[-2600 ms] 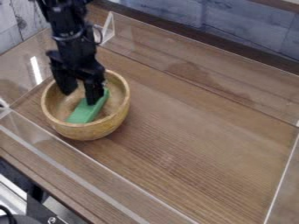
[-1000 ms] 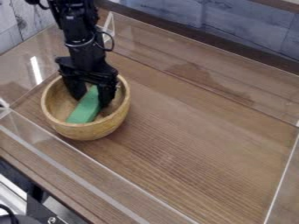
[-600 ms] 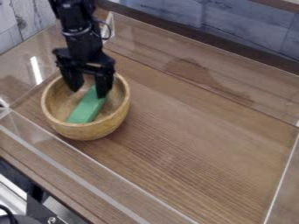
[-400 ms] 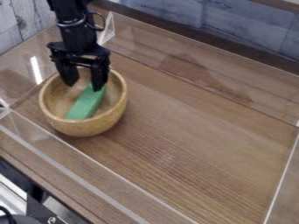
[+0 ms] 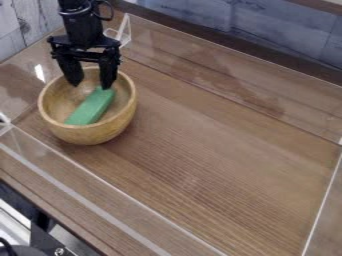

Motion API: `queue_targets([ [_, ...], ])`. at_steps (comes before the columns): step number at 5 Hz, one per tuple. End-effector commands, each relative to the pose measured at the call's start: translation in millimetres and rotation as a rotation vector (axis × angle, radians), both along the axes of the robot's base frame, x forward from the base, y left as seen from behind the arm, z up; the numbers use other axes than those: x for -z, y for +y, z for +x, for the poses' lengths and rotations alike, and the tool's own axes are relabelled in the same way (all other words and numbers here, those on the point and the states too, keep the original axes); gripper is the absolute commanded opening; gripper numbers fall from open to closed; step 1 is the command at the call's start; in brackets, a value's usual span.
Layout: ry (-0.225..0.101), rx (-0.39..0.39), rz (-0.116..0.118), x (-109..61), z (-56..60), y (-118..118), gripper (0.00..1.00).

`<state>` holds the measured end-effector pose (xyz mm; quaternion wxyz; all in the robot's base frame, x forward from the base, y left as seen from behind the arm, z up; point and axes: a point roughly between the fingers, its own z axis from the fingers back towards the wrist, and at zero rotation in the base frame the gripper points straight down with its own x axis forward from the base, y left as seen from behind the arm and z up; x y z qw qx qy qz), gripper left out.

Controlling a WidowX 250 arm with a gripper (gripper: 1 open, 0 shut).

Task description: Move green object from inside the wooden bowl to the table next to it

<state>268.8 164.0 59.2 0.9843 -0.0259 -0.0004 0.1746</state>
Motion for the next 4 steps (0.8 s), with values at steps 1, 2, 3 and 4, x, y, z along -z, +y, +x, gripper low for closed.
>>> queue_targets([
  [1,-0.031,-0.039,0.039,-7.0,5.2,9.4,1.0],
  [2,-0.016,0.009,0.041,6.4,13.0,8.5,1.0],
  [3,-0.007,0.056,0.042,15.4,22.4,8.4,0.0],
  [4,-0.004,0.042,0.04,7.3,20.4,5.8,0.0],
])
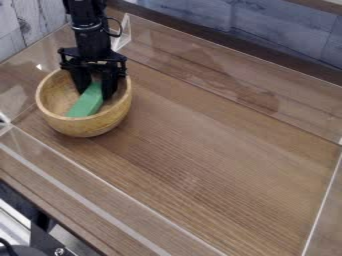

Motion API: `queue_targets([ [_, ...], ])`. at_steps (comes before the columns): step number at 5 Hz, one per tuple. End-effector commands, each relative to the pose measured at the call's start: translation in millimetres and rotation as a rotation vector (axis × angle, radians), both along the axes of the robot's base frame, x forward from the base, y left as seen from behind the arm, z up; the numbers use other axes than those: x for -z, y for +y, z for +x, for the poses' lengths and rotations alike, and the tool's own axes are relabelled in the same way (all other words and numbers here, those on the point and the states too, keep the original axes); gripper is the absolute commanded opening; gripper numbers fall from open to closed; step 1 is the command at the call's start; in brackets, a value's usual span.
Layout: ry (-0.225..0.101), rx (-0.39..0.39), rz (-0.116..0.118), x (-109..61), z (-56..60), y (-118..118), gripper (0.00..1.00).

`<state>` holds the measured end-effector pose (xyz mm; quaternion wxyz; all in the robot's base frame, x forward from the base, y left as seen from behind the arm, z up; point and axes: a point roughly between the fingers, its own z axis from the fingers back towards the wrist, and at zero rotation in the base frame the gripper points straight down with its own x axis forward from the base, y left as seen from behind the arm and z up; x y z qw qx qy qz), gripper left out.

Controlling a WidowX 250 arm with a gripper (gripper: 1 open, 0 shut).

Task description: Move green object from inside the wooden bowl to the table next to it

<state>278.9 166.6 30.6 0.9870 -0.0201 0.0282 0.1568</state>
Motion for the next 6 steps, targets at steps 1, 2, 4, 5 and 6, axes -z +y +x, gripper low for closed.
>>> queue_targets([
  [1,-0.062,-0.009,0.032,-31.9,7.6,0.3,0.0],
  [2,-0.062,-0.025,0.028,-26.6,0.1,5.8,0.0],
  [4,-0.059,-0.075,0.018,-16.8,-7.8,19.5,0.0],
  [5,-0.056,-0.109,0.017,-10.9,-8.2,28.2,0.0],
  [6,-0.057,-0.085,0.012,-16.3,-12.2,19.1,0.0],
])
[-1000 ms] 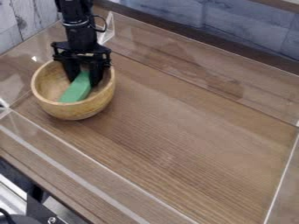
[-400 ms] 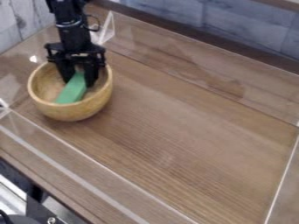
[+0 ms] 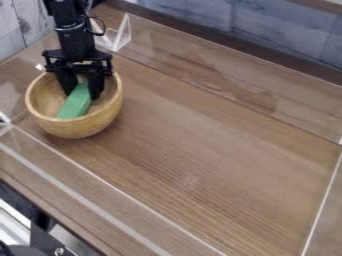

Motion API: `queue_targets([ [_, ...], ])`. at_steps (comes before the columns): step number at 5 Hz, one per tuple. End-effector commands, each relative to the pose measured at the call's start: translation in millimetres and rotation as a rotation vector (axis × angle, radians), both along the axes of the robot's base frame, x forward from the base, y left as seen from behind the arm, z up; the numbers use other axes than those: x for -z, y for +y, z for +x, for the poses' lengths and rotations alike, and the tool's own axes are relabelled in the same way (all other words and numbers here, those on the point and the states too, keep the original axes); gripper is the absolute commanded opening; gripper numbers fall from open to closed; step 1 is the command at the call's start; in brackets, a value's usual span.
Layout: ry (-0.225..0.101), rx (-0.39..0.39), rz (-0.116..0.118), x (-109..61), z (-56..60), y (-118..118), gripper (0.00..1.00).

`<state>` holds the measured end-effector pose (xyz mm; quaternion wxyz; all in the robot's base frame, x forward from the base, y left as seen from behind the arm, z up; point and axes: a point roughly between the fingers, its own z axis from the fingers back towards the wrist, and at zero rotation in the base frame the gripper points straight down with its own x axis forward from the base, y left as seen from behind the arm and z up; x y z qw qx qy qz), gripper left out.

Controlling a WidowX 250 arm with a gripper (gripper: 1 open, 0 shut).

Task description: Move green object from inside the wooden bowl to the table next to it

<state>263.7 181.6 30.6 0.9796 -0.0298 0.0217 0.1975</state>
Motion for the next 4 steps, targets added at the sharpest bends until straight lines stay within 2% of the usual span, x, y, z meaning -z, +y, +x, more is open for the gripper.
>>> queue_targets([
  [1,-0.042,0.023,0.024,-20.7,-0.8,-4.8,0.0],
  [2,-0.043,0.048,0.02,-25.0,-4.4,-13.8,0.0],
  [4,-0.048,0.096,0.008,-34.2,-0.6,-6.8,0.0],
])
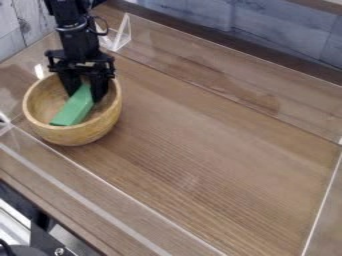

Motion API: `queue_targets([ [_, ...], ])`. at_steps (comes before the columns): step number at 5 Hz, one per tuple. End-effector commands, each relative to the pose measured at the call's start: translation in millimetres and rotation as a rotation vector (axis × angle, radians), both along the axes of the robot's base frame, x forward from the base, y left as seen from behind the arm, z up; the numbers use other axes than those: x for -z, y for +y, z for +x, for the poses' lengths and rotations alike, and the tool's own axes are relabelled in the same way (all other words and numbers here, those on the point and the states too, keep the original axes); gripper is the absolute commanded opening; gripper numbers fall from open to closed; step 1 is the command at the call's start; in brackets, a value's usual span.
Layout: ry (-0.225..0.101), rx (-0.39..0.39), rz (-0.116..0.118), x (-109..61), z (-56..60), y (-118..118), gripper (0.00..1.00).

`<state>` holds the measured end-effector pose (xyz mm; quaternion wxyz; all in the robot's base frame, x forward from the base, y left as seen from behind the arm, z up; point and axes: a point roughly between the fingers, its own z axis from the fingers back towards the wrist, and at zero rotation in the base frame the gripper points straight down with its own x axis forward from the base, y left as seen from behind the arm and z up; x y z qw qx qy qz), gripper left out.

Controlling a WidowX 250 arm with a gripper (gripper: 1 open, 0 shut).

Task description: Move green object from inside the wooden bowl to the table next to it

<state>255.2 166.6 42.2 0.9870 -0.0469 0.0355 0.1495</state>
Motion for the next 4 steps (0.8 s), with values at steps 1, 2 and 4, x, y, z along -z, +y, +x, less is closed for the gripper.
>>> queue_targets([
  [1,-0.07,0.033,0.039,-25.3,4.5,20.8,0.0],
  [2,-0.075,0.068,0.031,-28.2,1.1,33.1,0.0],
  [4,-0.073,-0.056,0.032,-26.9,-3.2,17.1,0.0],
])
